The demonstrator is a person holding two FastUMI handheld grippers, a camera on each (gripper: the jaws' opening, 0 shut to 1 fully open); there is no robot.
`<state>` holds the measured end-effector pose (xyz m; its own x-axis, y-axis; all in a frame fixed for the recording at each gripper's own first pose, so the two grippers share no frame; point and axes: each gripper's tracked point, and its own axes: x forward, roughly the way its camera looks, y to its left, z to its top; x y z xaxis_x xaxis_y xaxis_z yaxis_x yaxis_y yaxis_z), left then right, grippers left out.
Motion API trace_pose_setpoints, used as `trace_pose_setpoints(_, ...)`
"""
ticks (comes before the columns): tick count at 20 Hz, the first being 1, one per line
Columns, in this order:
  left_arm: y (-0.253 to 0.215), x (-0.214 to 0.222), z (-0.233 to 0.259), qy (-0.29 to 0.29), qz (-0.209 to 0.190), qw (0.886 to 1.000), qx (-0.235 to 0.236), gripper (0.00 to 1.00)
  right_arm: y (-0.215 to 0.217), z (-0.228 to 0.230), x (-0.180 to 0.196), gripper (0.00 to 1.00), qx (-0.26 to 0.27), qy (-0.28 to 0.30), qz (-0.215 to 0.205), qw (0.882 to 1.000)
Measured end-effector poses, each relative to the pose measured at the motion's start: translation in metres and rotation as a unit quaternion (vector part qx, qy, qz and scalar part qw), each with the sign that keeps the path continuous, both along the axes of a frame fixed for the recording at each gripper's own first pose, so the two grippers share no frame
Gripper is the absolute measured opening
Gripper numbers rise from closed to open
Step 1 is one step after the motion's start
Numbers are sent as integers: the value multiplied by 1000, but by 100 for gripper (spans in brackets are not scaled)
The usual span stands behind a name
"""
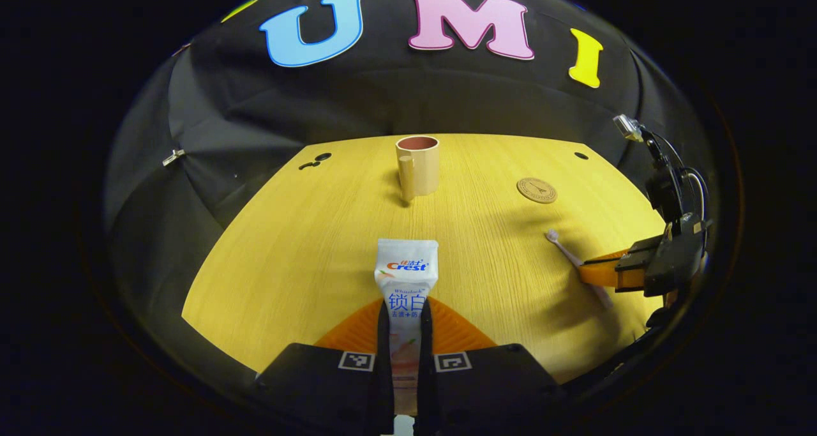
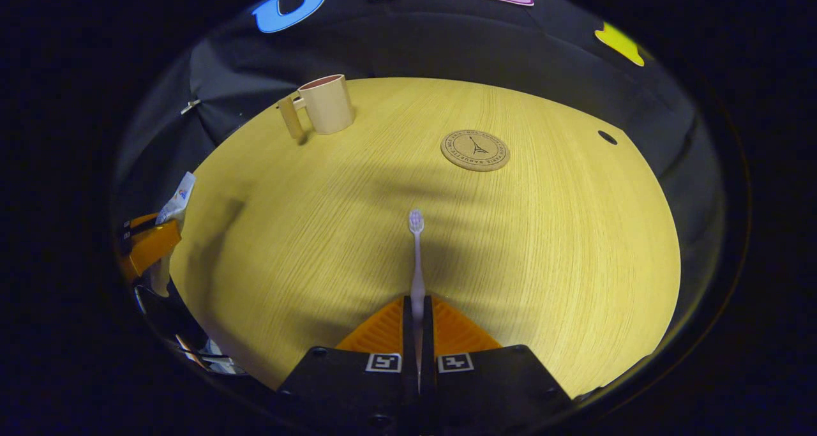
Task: Put the toothbrush and toothpaste on the desktop into the cup, then pick up the cup and place it on the coaster on the desktop.
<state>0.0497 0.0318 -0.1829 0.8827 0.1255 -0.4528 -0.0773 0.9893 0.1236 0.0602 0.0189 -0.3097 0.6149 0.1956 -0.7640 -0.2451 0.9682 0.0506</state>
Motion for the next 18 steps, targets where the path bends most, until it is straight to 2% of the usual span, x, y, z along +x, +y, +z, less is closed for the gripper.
trace_pose_setpoints(4, 1, 7, 14, -16, 5, 1000, -17, 20, -6, 20, 7, 6, 19, -23, 2, 1000)
trace_pose_setpoints(9, 2, 27, 53, -52, -4, 998, -17, 20, -17, 47, 10, 6, 35, -50, -4, 998)
trace_pose_setpoints(18, -11, 99, 153, -145, -16, 987, -64, 20, -13, 96, 32, 6, 75, -96, -7, 993)
